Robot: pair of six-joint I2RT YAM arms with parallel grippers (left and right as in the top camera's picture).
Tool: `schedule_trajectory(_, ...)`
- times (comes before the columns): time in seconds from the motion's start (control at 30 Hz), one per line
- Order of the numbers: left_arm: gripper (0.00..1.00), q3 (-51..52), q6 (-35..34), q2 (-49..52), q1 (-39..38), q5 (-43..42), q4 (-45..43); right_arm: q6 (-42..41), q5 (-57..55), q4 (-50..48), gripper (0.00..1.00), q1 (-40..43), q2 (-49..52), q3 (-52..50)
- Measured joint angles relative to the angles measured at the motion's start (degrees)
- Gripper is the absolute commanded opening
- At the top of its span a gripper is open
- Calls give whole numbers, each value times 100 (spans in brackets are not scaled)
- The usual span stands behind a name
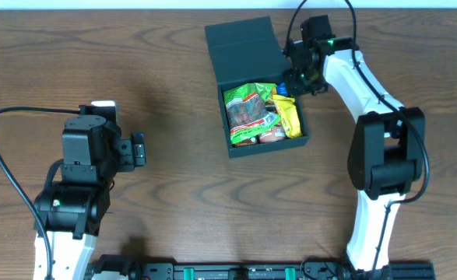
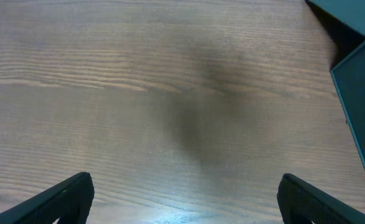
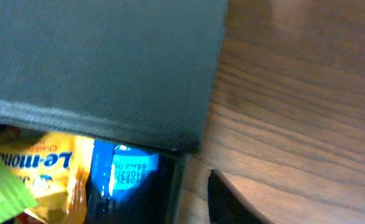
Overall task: Pack container
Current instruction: 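Move the right gripper to the box's raised lid edge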
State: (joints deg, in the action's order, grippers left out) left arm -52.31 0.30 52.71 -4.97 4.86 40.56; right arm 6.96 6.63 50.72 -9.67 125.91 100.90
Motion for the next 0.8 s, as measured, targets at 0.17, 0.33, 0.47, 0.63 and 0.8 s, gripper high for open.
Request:
schedule_trajectory(0.17, 95, 0, 2, 0, 0, 0, 0, -247, -57, 378, 2, -13, 4, 42)
schedule_trajectory(0.33, 95, 0, 0, 0, 0, 0, 0, -520, -81, 879, 2, -15, 4, 94)
schedule_trajectory(0.47, 95, 0, 2, 0, 0, 0, 0, -846, -26, 1128, 2, -28, 2, 101)
schedule_trajectory(0.63, 95, 0, 2, 0, 0, 0, -2, -1115, 15, 1108, 2, -94, -83, -31)
schedule_trajectory(0.8, 95, 0, 2, 0, 0, 0, 0, -1390, -13, 789, 2, -173, -601, -822)
